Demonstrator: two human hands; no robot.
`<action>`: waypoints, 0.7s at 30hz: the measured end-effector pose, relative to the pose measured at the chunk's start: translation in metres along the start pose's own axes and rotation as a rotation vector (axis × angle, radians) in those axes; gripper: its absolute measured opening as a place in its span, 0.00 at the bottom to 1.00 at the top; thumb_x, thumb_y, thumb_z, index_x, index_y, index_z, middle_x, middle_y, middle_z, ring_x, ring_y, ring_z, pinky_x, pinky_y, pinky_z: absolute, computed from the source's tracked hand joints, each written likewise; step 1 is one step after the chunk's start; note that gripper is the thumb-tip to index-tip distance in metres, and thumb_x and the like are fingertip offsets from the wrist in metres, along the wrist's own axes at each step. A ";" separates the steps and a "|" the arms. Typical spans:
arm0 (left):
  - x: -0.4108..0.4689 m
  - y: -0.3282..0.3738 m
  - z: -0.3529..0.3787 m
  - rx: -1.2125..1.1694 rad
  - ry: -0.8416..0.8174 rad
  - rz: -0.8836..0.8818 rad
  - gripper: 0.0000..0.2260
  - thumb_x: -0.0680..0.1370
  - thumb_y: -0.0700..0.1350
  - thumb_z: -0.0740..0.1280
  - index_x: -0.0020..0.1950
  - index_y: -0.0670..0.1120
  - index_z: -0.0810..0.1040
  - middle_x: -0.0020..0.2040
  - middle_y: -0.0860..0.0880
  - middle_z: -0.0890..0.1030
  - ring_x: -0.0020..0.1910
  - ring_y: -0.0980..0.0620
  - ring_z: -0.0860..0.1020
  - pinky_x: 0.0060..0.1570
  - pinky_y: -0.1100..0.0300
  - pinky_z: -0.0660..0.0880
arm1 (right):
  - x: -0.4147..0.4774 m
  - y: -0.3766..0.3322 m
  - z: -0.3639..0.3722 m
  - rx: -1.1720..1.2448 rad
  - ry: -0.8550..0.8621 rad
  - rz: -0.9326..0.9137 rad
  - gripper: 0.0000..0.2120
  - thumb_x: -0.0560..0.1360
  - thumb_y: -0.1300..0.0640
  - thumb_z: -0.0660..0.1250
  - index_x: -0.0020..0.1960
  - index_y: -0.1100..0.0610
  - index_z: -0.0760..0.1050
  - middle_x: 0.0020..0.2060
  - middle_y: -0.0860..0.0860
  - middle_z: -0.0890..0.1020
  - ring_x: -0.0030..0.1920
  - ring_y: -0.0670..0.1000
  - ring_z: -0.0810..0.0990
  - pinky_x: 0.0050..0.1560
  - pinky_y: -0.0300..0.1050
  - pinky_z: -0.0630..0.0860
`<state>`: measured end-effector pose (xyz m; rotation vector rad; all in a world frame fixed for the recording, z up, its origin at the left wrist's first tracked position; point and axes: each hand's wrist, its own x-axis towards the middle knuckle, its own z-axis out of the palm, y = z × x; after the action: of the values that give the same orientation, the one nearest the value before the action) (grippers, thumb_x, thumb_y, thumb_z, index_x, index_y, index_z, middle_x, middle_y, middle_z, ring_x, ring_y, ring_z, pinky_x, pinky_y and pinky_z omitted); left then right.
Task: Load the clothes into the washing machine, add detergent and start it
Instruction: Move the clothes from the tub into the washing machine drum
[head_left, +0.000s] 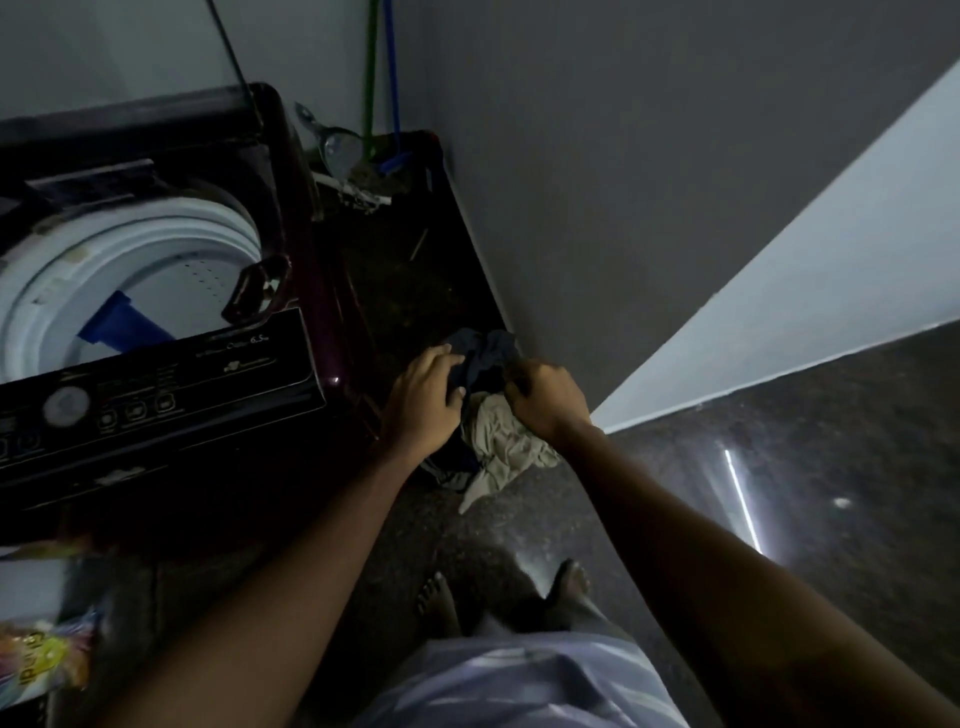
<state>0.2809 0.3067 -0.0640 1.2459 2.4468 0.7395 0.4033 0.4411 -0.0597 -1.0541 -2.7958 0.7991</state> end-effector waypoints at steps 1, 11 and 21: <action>0.000 0.000 0.007 -0.006 0.003 -0.015 0.19 0.80 0.42 0.67 0.70 0.44 0.72 0.72 0.47 0.70 0.72 0.47 0.67 0.69 0.52 0.67 | 0.001 0.006 0.004 0.025 -0.007 0.007 0.10 0.75 0.53 0.62 0.51 0.55 0.80 0.50 0.54 0.82 0.48 0.58 0.80 0.41 0.45 0.73; 0.011 -0.029 0.130 -0.043 -0.046 -0.289 0.19 0.79 0.43 0.68 0.70 0.43 0.73 0.70 0.44 0.73 0.69 0.42 0.71 0.65 0.49 0.69 | 0.014 0.116 0.073 0.073 -0.129 0.037 0.12 0.76 0.65 0.59 0.56 0.58 0.78 0.52 0.58 0.80 0.50 0.62 0.79 0.42 0.47 0.72; 0.032 -0.113 0.317 -0.099 -0.098 -0.429 0.18 0.77 0.42 0.69 0.67 0.42 0.75 0.64 0.41 0.77 0.63 0.39 0.74 0.60 0.49 0.72 | 0.050 0.239 0.222 0.031 -0.243 0.062 0.12 0.76 0.61 0.60 0.59 0.58 0.75 0.57 0.60 0.76 0.54 0.63 0.77 0.48 0.53 0.76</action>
<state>0.3379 0.3753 -0.3898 0.6675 2.4395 0.6490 0.4603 0.5240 -0.3737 -1.1128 -2.9478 1.0399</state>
